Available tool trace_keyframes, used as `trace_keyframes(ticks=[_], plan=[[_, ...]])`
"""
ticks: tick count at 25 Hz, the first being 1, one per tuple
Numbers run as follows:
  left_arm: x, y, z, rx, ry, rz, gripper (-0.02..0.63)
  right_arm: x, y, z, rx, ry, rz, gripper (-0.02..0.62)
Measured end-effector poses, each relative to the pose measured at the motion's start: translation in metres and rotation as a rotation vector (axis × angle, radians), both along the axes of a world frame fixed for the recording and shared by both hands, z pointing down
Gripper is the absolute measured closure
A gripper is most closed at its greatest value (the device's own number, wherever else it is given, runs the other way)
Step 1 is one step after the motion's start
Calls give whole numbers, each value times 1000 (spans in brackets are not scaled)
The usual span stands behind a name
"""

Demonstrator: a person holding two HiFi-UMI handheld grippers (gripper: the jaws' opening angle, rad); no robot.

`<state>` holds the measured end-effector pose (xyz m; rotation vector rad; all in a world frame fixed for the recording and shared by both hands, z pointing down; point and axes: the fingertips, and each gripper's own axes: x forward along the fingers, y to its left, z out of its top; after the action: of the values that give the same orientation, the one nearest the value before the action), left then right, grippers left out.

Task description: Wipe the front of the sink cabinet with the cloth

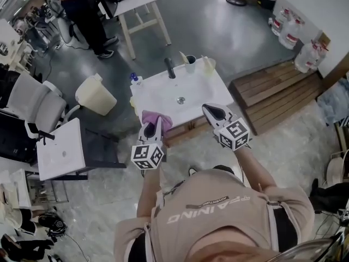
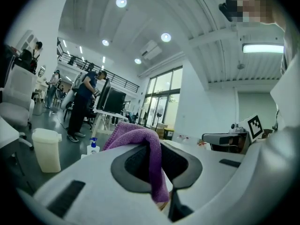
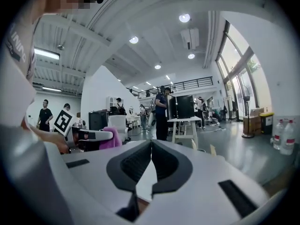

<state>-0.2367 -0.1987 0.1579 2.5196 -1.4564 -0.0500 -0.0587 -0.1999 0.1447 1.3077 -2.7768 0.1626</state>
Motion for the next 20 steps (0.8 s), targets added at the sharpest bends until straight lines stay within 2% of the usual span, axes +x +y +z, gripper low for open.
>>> trace_keyframes(ticks=[5, 10, 15, 20], plan=[[15, 8, 4, -11, 9, 14, 569, 6, 6, 15, -49, 16, 0, 583], [32, 18, 3, -33, -29, 25, 569, 8, 2, 0, 0, -8, 1, 583], [35, 21, -10, -17, -55, -28, 569, 9, 1, -12, 29, -6, -53, 583], [40, 19, -20, 7, -68, -76, 569, 28, -3, -14, 34, -17, -54, 584]])
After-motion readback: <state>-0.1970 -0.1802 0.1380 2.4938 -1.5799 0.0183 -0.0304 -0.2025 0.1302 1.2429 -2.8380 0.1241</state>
